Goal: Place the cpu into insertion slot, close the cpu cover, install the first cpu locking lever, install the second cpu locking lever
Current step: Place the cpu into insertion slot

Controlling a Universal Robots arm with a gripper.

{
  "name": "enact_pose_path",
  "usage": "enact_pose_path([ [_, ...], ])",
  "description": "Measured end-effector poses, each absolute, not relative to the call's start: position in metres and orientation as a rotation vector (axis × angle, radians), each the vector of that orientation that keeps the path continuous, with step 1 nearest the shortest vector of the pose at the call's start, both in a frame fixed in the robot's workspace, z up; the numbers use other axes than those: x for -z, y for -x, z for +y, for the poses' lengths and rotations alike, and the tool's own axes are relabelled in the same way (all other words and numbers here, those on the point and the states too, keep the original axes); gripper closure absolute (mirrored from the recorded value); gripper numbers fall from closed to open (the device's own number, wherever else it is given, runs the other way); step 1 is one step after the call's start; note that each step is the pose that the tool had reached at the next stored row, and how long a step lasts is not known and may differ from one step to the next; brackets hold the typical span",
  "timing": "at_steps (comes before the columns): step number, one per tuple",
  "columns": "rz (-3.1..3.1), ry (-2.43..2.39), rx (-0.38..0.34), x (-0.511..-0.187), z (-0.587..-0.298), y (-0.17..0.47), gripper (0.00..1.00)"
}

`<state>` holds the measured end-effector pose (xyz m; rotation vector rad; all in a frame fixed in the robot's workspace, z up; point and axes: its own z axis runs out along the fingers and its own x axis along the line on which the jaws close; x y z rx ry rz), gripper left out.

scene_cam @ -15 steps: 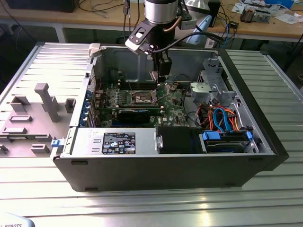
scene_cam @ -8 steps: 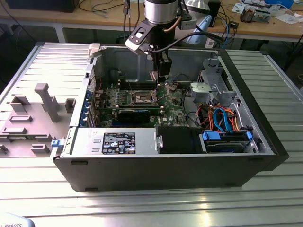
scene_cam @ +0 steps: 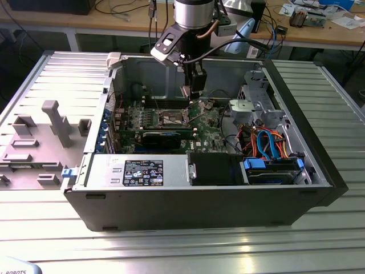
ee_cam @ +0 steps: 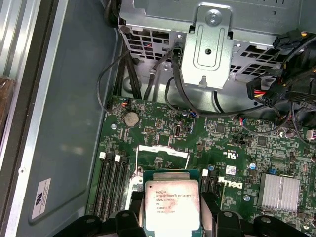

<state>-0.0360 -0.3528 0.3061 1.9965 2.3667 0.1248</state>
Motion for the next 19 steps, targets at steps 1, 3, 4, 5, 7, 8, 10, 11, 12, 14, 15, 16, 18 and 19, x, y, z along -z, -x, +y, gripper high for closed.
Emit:
enact_pose_path([
  [1,2.366,-1.997,-0.125,-0.306,-0.3528,0.036,0.46],
  [3,2.365,-1.998,-0.125,-0.306,-0.3528,0.036,0.46],
  [4,2.364,-1.999,-0.125,-0.306,-0.3528,0.036,0.46],
  [5,2.364,-2.0,-0.125,-0.306,-0.3528,0.036,0.46],
  [7,2.362,-2.002,-0.125,-0.3059,-0.3528,0.036,0.46],
  [8,2.361,-2.003,-0.125,-0.3059,-0.3528,0.036,0.46],
  [10,2.36,-2.004,-0.125,-0.3059,-0.3528,0.036,0.46],
  [11,2.36,-2.004,-0.125,-0.3059,-0.3528,0.036,0.46],
  [12,2.359,-2.005,-0.125,-0.3059,-0.3528,0.036,0.46],
  [14,2.358,-2.007,-0.124,-0.3059,-0.3528,0.036,0.46],
  [15,2.357,-2.007,-0.125,-0.3058,-0.3528,0.036,0.46],
  [16,2.357,-2.008,-0.124,-0.3058,-0.3529,0.0361,0.46],
  [18,2.356,-2.009,-0.124,-0.3058,-0.3528,0.036,0.46],
  [19,2.355,-2.009,-0.124,-0.3058,-0.3528,0.036,0.46],
])
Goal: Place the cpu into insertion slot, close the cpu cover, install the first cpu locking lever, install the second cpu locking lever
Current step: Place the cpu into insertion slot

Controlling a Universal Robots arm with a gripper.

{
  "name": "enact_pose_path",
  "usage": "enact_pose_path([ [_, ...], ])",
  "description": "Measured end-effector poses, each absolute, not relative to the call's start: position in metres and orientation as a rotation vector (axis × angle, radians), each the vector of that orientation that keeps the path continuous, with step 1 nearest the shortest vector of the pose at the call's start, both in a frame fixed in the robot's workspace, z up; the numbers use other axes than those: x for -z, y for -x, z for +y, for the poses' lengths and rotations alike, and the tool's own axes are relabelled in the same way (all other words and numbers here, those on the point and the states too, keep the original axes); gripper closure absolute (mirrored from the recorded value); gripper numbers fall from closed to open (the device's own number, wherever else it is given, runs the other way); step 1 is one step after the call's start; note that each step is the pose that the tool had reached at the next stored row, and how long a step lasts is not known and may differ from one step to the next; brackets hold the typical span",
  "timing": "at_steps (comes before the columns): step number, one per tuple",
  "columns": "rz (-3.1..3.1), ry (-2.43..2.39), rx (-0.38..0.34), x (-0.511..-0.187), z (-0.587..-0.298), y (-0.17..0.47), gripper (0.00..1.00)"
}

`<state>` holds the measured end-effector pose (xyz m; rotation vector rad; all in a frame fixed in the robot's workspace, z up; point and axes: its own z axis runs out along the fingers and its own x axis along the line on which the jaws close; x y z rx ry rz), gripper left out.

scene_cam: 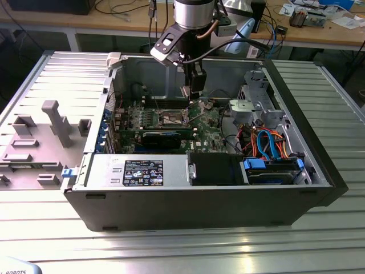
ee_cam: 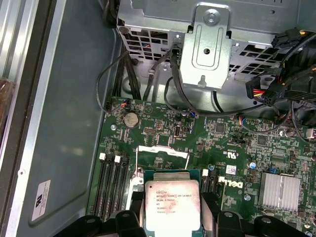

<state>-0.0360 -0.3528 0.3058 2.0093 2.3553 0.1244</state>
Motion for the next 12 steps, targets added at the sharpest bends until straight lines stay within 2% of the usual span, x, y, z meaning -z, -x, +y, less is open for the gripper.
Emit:
enact_pose_path([
  [12,2.346,-2.019,-0.124,-0.3056,-0.3528,0.036,0.46],
])
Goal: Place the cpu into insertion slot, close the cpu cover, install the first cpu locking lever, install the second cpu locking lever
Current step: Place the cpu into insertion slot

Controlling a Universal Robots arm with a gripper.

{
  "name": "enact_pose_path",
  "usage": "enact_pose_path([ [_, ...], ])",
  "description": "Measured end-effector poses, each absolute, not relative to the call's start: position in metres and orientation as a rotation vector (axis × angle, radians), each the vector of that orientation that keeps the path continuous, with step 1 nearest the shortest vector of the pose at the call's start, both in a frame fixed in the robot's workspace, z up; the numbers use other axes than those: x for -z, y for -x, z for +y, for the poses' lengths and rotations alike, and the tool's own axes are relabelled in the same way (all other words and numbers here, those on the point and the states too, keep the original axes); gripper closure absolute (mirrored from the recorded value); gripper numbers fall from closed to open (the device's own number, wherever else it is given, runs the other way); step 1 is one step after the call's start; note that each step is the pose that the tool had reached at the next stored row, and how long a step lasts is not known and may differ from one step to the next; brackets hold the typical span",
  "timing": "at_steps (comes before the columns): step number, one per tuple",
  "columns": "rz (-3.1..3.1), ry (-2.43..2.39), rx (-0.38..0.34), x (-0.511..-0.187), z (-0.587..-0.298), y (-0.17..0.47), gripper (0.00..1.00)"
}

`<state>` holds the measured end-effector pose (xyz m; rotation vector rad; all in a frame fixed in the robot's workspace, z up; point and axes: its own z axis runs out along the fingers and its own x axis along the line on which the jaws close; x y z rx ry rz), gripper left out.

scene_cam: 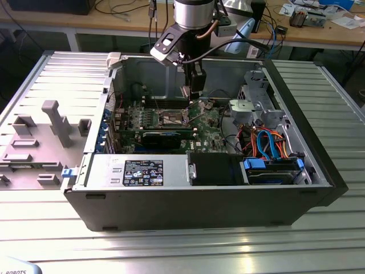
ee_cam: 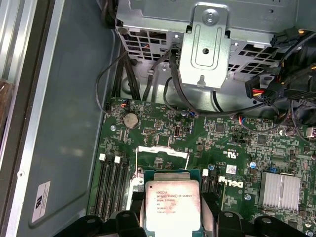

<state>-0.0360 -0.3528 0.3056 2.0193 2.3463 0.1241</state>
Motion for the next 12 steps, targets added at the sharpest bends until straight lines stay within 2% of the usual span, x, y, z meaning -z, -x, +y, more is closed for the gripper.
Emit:
enact_pose_path([
  [12,2.339,-2.027,-0.124,-0.3054,-0.3528,0.036,0.46],
])
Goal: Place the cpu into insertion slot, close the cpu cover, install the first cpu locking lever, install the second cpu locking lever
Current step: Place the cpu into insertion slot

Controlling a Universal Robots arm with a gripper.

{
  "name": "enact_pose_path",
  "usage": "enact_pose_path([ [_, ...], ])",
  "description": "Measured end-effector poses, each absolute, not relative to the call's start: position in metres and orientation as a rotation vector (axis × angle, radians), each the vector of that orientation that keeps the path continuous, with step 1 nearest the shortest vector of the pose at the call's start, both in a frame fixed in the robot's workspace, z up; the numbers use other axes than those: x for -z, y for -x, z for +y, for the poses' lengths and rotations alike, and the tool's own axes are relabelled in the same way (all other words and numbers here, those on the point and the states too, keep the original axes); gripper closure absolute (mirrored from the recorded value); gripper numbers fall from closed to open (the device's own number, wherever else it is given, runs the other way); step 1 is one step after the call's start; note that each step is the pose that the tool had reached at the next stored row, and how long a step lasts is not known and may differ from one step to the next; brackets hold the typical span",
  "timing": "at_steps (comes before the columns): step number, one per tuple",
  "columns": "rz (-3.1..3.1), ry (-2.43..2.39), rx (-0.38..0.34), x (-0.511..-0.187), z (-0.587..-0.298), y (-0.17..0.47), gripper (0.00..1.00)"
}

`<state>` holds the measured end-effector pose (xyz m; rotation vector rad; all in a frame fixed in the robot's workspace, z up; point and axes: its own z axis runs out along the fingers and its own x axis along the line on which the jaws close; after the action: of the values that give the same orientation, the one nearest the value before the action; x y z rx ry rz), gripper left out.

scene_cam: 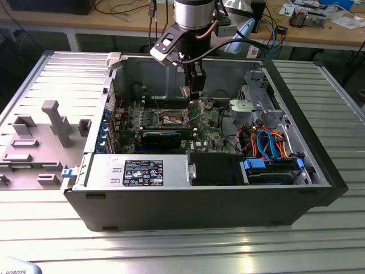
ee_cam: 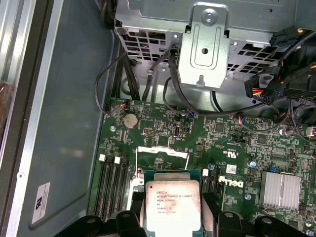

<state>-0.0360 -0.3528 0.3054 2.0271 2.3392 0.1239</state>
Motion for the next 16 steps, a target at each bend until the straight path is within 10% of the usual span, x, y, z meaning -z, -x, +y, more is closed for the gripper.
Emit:
enact_pose_path([
  [16,2.312,-2.057,-0.123,-0.3047,-0.3528,0.036,0.46],
])
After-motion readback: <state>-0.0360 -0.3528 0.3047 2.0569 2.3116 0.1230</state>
